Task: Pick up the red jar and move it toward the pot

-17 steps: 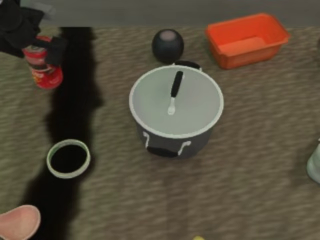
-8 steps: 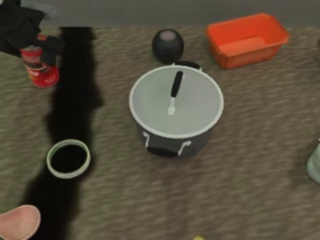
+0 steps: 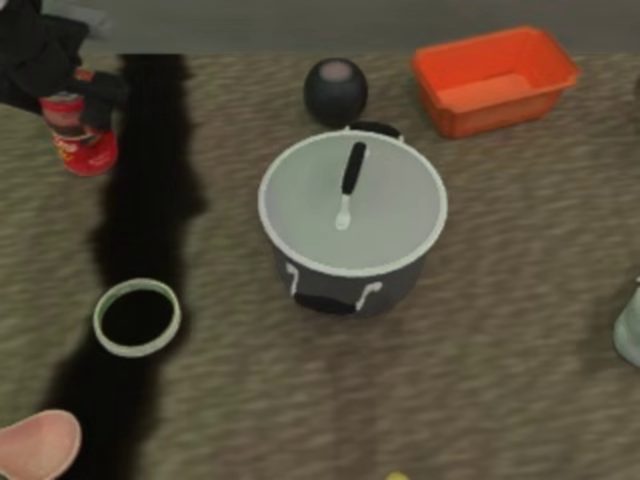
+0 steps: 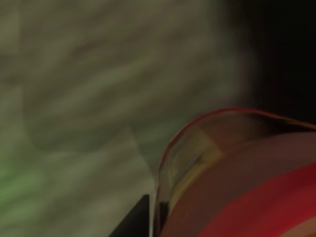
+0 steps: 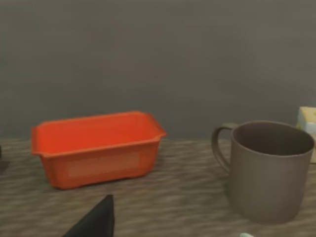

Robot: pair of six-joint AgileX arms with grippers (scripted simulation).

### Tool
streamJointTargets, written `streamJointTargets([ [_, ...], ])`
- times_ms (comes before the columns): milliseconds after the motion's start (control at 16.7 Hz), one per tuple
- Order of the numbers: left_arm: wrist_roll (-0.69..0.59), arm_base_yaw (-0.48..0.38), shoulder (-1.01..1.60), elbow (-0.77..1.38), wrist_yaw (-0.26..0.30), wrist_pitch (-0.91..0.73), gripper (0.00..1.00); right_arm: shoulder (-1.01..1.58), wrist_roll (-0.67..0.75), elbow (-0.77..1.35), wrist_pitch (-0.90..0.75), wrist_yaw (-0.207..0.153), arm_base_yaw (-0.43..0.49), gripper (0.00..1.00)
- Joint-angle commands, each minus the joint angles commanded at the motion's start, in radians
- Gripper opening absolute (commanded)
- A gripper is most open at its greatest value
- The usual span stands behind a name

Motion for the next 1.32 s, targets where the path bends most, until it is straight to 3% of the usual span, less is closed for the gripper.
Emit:
streamJointTargets([
  [360, 0.001, 0.004, -0.016, -0.016, -0.001, 0.000, 0.00, 0.000, 0.000, 0.000, 0.000, 0.000, 0.000, 1.00],
  [960, 0.008, 0.030, -0.486, -0.473, -0.004, -0.011, 0.00, 0.000, 0.000, 0.000, 0.000, 0.000, 0.000, 1.00],
  [1320, 0.010, 0.028, -0.531, -0.517, -0.005, -0.013, 0.00, 0.000, 0.000, 0.000, 0.000, 0.000, 0.000, 1.00],
])
